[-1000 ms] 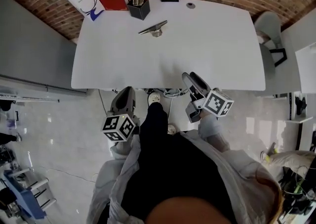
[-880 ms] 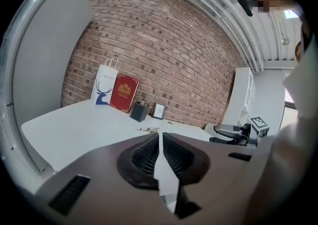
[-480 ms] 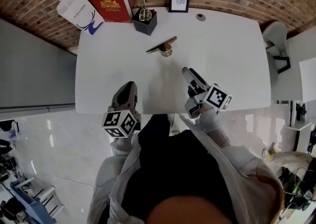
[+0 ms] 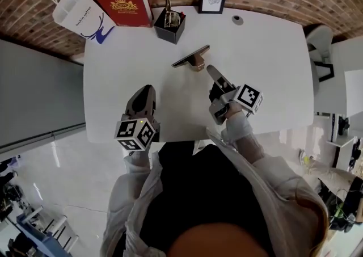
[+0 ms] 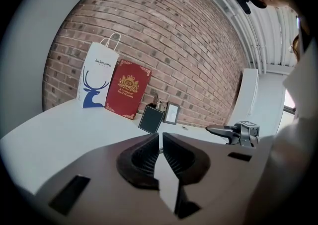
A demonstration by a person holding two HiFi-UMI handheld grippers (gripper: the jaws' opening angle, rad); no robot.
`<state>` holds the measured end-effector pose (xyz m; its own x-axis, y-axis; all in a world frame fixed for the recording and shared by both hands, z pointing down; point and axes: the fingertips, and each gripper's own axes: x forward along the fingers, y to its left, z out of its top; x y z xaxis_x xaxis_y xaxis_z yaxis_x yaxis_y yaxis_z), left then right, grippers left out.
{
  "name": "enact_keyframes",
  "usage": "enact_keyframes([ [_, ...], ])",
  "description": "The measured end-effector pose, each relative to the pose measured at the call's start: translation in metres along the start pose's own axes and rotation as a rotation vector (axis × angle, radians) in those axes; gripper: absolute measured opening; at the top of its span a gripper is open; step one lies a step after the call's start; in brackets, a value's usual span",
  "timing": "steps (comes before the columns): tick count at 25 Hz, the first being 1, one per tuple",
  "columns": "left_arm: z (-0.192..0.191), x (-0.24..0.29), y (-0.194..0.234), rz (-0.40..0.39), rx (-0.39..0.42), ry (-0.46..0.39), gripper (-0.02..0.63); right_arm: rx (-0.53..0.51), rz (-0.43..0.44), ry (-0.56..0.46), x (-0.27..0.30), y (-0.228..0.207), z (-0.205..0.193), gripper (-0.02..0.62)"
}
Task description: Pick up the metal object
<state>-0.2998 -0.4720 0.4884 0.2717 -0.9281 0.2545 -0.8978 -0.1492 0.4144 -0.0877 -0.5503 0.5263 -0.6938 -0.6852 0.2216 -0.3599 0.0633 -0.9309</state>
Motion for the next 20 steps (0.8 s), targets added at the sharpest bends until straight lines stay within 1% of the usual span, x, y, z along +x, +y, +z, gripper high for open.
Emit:
enact_keyframes([
  [4, 0.000, 0.013, 0.014, 0.008, -0.005, 0.010, 0.037, 0.138, -0.052, -0.007, 0.019, -0.018, -0.001, 0.272],
  [7, -0.001, 0.020, 0.021, 0.009, -0.019, 0.012, 0.037, 0.229, -0.066, -0.008, 0.031, -0.028, -0.004, 0.272],
  [9, -0.002, 0.023, 0.025, 0.011, -0.025, 0.014, 0.037, 0.269, -0.073, -0.009, 0.038, -0.033, -0.005, 0.272],
  [14, -0.005, 0.029, 0.037, 0.022, -0.051, 0.018, 0.037, 0.276, -0.111, -0.001, 0.056, -0.046, -0.007, 0.272],
  [17, -0.007, 0.028, 0.043, 0.029, -0.088, 0.011, 0.037, 0.267, -0.134, -0.005, 0.066, -0.053, -0.007, 0.258],
  [20, -0.010, 0.028, 0.045, 0.036, -0.090, 0.012, 0.037, 0.291, -0.174, -0.012, 0.073, -0.060, -0.010, 0.243],
])
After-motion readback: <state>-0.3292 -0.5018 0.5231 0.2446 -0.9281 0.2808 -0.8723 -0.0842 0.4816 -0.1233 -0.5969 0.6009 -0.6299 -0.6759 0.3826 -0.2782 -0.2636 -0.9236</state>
